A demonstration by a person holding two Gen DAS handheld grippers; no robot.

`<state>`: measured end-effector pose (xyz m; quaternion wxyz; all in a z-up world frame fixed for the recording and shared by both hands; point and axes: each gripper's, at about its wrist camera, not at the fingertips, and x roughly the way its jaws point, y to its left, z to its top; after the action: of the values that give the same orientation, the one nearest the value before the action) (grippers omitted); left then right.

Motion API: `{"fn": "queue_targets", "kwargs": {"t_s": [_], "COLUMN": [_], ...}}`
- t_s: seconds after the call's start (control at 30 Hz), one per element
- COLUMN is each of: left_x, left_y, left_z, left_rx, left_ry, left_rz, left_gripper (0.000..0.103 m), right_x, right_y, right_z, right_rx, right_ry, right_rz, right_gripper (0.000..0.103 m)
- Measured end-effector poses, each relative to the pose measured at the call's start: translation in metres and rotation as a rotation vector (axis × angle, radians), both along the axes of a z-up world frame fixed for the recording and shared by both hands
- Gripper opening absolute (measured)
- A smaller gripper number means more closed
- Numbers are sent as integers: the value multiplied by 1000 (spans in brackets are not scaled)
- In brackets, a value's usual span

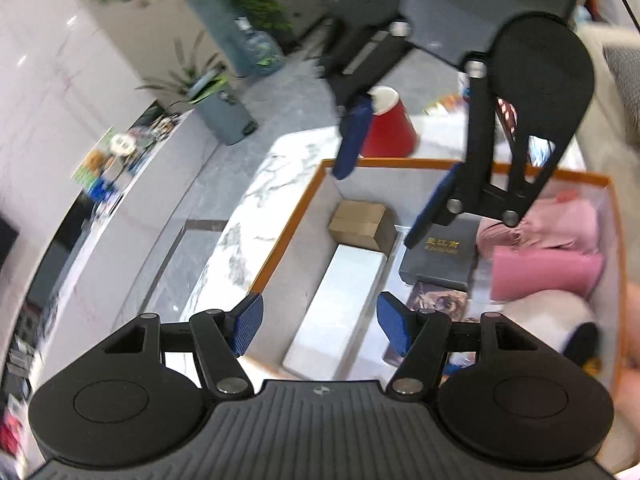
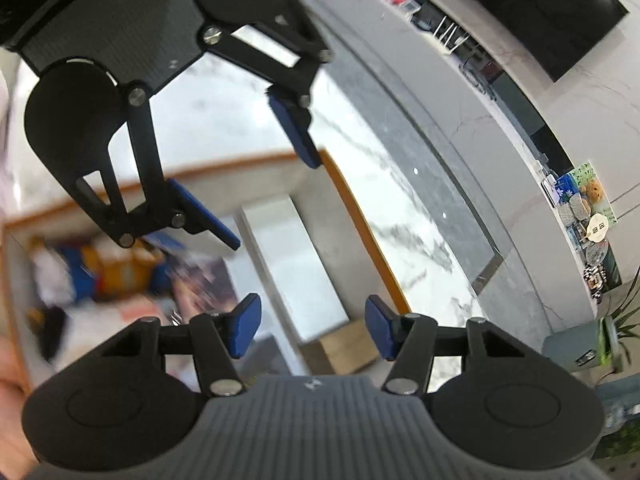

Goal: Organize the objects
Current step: 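Move both grippers down to the yellow tape measure and crochet fruit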

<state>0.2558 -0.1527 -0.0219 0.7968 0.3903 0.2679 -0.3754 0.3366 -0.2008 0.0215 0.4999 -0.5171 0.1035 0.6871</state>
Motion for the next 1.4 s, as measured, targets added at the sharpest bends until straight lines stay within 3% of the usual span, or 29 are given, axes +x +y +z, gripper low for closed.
{"fn": "queue_targets", "kwargs": {"t_s": [0.1,0.23,0.53,0.8,1.03,1.4], "left_x": [-16,-32,-75,-75,-58,-38], "left_y": [27,63,116,139,150,159], "left_z": [17,29,22,-17,-38,-64], "left_rx": [-64,-123,-86,-18,-29,-50], "left_ry": [45,122,173,287,328,358], "left_rz": [70,143,204,230,219,224], "left_gripper": [72,68,62,59,59,59], "right_x": [-18,-43,-122,-180,-202,-213], "right_y": [-7,-19,-11,20,53,76], "right_z": [16,20,25,-29,-79,-125], "right_rx": [43,72,-34,-277,-430,-546], "right_ry": [56,102,140,0,-152,-276], "right_rz": [34,169,395,508,575,659], "right_gripper": [59,59,59,58,58,58]}}
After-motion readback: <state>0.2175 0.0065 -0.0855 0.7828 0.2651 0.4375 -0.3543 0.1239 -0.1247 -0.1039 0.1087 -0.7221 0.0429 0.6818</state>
